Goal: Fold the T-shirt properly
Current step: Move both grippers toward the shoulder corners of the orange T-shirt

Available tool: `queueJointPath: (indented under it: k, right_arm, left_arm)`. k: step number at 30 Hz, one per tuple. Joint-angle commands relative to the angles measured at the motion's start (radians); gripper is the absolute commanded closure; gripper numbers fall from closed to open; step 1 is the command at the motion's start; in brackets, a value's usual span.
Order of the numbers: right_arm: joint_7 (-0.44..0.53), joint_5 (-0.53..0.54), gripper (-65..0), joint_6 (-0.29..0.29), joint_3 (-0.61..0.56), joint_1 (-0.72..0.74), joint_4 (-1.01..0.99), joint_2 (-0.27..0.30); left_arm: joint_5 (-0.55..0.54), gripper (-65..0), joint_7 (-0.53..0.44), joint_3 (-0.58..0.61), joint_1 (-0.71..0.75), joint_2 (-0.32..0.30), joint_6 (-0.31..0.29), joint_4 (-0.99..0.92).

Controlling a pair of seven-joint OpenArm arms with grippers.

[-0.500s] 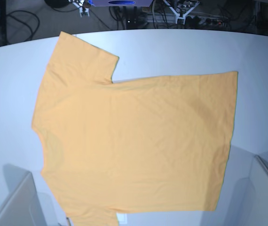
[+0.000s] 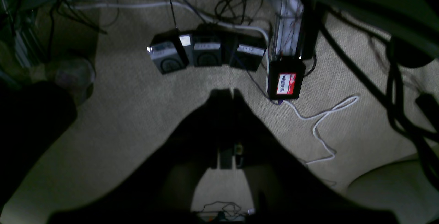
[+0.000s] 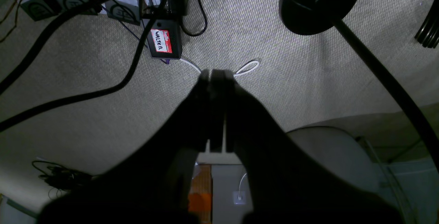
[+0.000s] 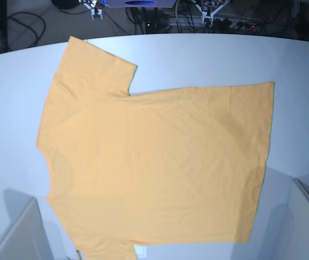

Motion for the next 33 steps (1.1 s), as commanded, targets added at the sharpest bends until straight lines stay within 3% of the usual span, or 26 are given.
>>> queueJointPath:
  k: [1,7,10,16,19,22,28,33]
  right_arm:
    - [-0.002,-0.002,0.0,0.005,0.0,-0.011,-0.001,0.015]
    - [-0.009,0.016,0.0,0.005,0.012,-0.113,0.116,0.037]
    - [-0.009,0.07,0.0,0.006,0.072,-0.199,0.214,0.04]
    - [-0.012,0.072,0.0,0.006,0.173,-0.38,0.481,0.037]
    - [-0.068,0.072,0.0,0.006,0.233,-0.455,0.631,0.031]
    - [-0.13,0.073,0.0,0.006,0.282,-0.53,0.8,0.028]
    - [-0.225,0.073,0.0,0.006,0.422,-0.653,1.17,-0.043]
    - [-0.311,0.073,0.0,0.006,0.551,-0.673,1.42,-0.117]
  left_arm:
    - [0.005,0.0,0.004,0.002,0.024,-0.004,0.004,0.004]
    - [0.007,0.0,-0.076,0.004,0.208,-0.032,0.004,0.222]
    - [-0.004,0.0,-0.078,0.004,0.308,-0.067,0.004,0.354]
    - [-0.006,0.0,-0.078,-0.01,0.506,-0.122,0.004,0.638]
    - [-0.009,0.0,-0.078,-0.012,0.595,-0.148,0.004,0.764]
    - [-0.088,0.0,-0.078,-0.012,0.691,-0.182,0.004,0.902]
    - [-0.36,0.0,-0.078,-0.012,0.915,-0.305,0.004,1.226]
    - [-0.365,0.0,-0.079,-0.013,1.035,-0.354,0.004,1.471]
